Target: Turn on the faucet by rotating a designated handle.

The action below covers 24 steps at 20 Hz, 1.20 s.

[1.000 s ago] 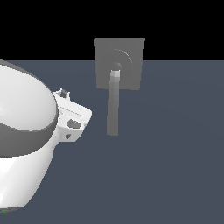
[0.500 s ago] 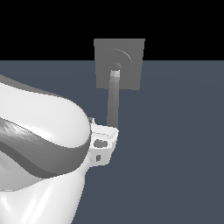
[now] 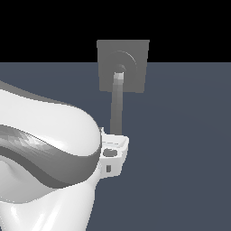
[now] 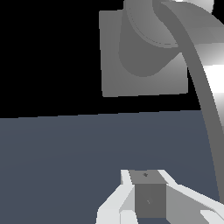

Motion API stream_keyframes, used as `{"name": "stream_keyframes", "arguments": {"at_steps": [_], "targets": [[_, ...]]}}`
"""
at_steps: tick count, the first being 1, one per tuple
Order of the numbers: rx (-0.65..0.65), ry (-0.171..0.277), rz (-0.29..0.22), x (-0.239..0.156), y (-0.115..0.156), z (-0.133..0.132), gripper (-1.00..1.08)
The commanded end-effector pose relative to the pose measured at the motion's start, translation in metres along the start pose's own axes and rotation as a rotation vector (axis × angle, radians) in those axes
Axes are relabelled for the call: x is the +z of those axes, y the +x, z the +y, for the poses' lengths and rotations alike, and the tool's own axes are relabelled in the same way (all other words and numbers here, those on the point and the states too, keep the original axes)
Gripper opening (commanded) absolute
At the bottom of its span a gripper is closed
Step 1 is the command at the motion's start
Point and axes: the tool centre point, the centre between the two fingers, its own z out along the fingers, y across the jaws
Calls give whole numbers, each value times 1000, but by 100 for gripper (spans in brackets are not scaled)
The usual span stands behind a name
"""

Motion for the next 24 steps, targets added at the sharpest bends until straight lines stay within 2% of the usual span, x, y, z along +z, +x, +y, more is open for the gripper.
{"name": "stream_keyframes", "arguments": {"at_steps": [1, 24], "targets": [[0, 0, 0, 0, 0, 4, -100], [-1, 0, -1, 0, 7, 94, -100]]}}
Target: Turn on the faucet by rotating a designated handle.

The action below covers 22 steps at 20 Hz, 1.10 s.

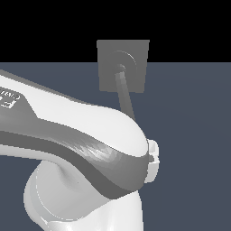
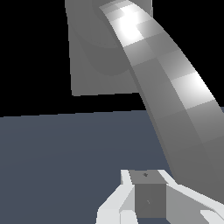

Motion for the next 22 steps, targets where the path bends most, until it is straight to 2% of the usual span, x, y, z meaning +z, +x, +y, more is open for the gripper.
{"name": "stream_keyframes", "arguments": {"at_steps": [1, 8, 10, 22], "targets": [[-5, -23, 17, 5, 8, 22, -100], [-6, -23, 17, 4, 10, 50, -100], [0, -18, -2, -1, 2, 41, -100], [-2, -20, 4, -1, 35, 76, -100]]}}
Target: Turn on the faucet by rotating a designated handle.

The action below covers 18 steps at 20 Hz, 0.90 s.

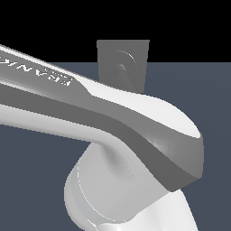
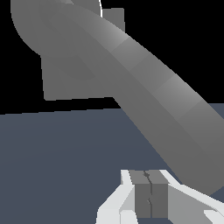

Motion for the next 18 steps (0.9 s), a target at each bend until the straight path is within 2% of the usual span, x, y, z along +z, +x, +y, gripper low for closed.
{"name": "stream_keyframes", "arguments": {"at_steps": [1, 18], "targets": [[-7, -16, 33, 2, 22, 16, -100], [-10, -18, 42, 1, 68, 63, -100]]}}
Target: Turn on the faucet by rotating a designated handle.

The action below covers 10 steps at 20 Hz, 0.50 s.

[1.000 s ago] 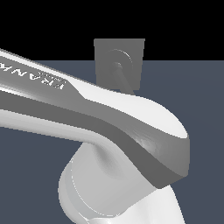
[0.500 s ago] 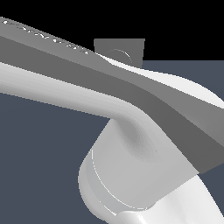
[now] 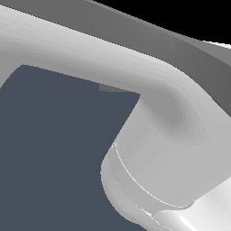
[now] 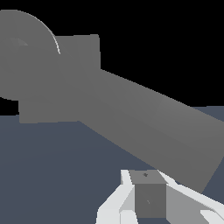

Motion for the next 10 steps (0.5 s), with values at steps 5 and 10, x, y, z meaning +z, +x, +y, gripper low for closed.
{"name": "stream_keyframes", "arguments": {"at_steps": [5, 10], "targets": [[-4, -7, 30, 5, 28, 22, -100], [117, -4, 0, 0, 3, 3, -100]]}}
